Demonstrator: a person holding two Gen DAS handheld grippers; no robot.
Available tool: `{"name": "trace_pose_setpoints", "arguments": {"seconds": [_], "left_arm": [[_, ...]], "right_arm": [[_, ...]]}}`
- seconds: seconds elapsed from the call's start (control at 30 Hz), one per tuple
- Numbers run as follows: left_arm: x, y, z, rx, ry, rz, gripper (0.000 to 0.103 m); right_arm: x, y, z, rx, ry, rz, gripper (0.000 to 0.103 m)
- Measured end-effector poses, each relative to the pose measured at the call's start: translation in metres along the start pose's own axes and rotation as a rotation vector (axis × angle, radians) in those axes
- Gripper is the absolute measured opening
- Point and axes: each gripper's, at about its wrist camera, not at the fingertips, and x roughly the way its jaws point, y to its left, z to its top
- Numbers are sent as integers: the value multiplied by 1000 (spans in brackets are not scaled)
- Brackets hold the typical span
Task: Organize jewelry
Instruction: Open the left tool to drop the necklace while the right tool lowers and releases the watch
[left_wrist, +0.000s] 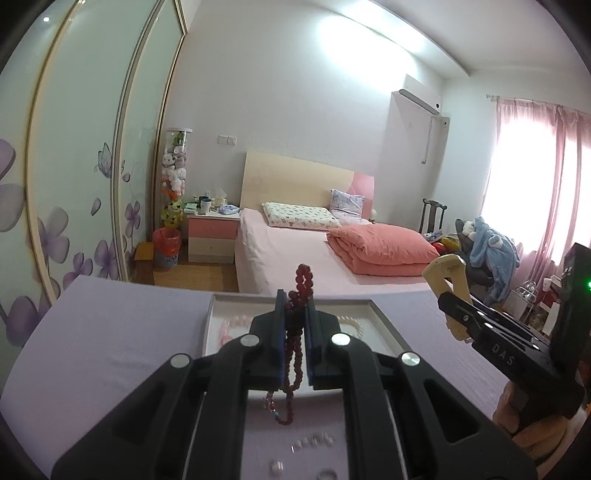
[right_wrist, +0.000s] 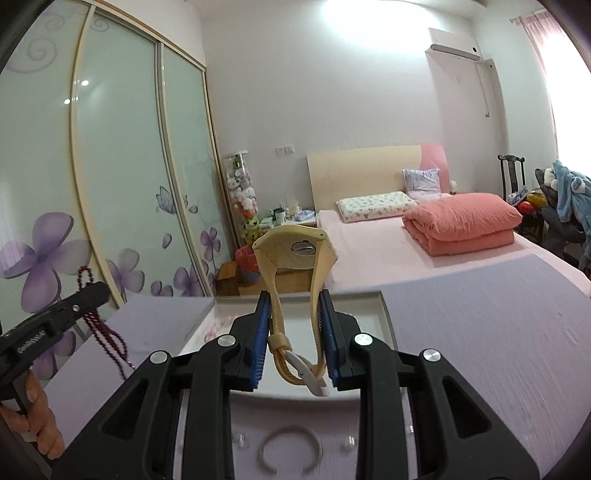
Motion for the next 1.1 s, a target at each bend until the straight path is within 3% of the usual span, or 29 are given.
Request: {"name": "trace_pose_setpoints", "arguments": {"seconds": [0.2, 0.43, 0.73, 0.93, 1.1], "left_arm": [[55, 4, 12, 6, 3, 33, 9], [115, -1, 6, 42, 49, 56, 9], [165, 14, -13, 22, 136, 72, 9], [174, 17, -24, 14, 167, 65, 12], [170, 21, -25, 2, 164, 78, 28]], "right_arm": [[52, -8, 2, 16, 42, -19, 27], [122, -26, -14, 94, 224, -51, 27], [154, -27, -34, 112, 343, -101, 29], [166, -28, -37, 98, 391, -93, 41], [161, -29, -34, 110, 377, -83, 56]]}}
